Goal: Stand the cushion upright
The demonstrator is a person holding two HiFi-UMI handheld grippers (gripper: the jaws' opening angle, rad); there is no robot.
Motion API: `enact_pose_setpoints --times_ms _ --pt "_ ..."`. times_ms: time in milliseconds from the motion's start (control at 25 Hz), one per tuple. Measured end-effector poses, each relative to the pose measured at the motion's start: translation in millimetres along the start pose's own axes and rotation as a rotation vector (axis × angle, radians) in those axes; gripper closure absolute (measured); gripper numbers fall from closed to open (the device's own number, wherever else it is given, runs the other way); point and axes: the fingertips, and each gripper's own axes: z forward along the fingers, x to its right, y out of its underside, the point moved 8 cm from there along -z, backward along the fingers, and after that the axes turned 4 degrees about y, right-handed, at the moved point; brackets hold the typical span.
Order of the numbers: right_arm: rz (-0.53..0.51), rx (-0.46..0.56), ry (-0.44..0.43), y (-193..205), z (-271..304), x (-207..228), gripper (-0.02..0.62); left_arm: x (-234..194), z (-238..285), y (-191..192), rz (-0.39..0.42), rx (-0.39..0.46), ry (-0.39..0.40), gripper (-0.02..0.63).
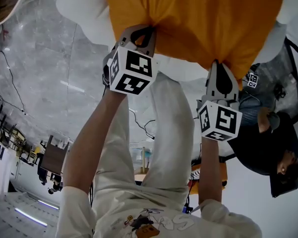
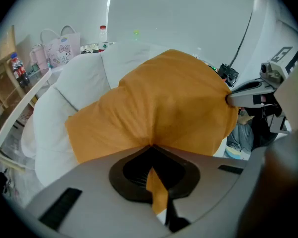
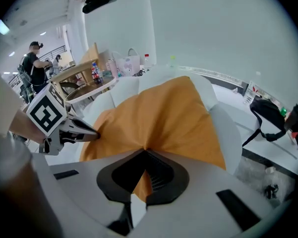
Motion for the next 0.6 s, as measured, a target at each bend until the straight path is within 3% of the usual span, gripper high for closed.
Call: enact_pose_setpoints --times_ms 360,600 --pt "-0.034 0.048 -0.004 -30.8 -30.8 -18.1 0.568 -4.9 -21.3 -2.6 -0.108 0.045 0.017 0.597" --pt "-0.063 0.085 -0.023 -56.6 -58.5 -32.4 0.568 -4.1 -40.2 -9.8 -0.124 0.057 0.041 0.597"
